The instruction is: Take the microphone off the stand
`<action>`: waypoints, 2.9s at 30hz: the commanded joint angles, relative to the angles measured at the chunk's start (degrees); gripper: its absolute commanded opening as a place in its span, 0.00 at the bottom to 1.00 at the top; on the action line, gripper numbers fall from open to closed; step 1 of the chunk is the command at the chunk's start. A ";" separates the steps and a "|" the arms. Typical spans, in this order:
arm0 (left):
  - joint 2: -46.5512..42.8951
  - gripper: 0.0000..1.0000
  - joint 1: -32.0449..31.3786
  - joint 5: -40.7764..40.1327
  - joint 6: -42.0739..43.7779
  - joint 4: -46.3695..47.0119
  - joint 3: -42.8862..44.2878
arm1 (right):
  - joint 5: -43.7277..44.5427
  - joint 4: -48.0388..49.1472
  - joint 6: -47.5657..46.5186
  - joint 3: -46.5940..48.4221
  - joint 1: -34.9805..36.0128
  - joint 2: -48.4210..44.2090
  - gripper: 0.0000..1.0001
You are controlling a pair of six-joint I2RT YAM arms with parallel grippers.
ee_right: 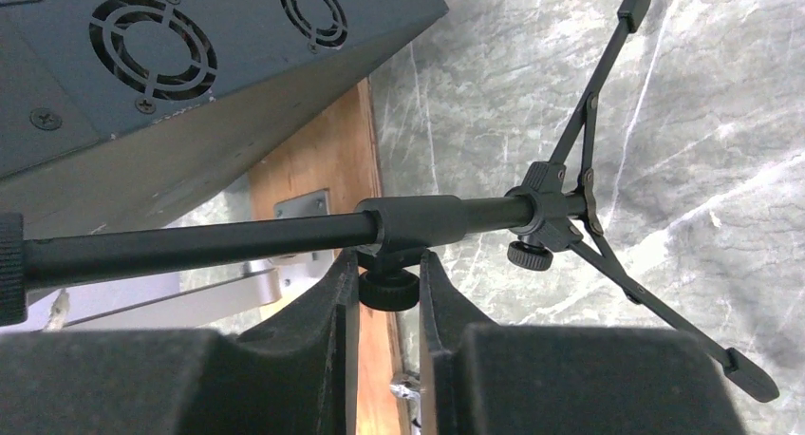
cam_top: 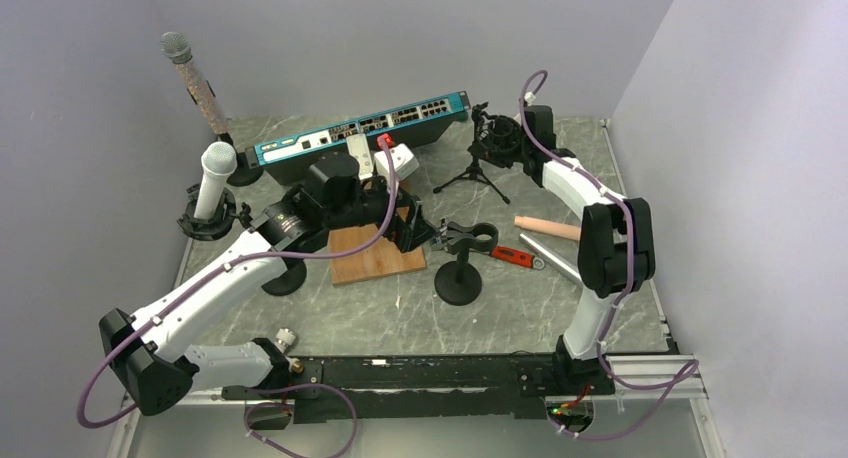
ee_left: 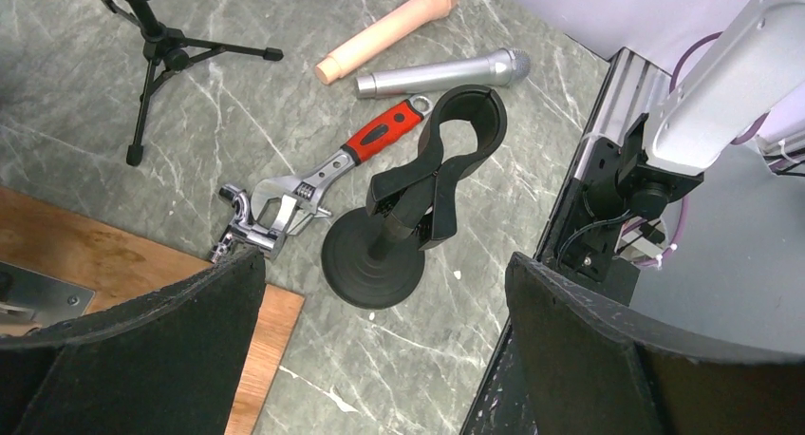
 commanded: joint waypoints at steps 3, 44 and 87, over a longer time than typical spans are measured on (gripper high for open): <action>0.55 0.99 -0.24 0.65 0.73 -0.02 3.17 | -6.74 2.33 0.83 -7.15 -3.45 -0.18 0.34; 1.98 0.99 -7.48 -10.49 6.57 3.97 -1.77 | -9.21 75.11 50.17 -36.07 -6.41 6.65 0.35; -2.57 0.99 -6.41 -7.33 0.55 1.30 1.27 | -7.89 23.41 9.43 -21.70 -4.27 -3.93 0.00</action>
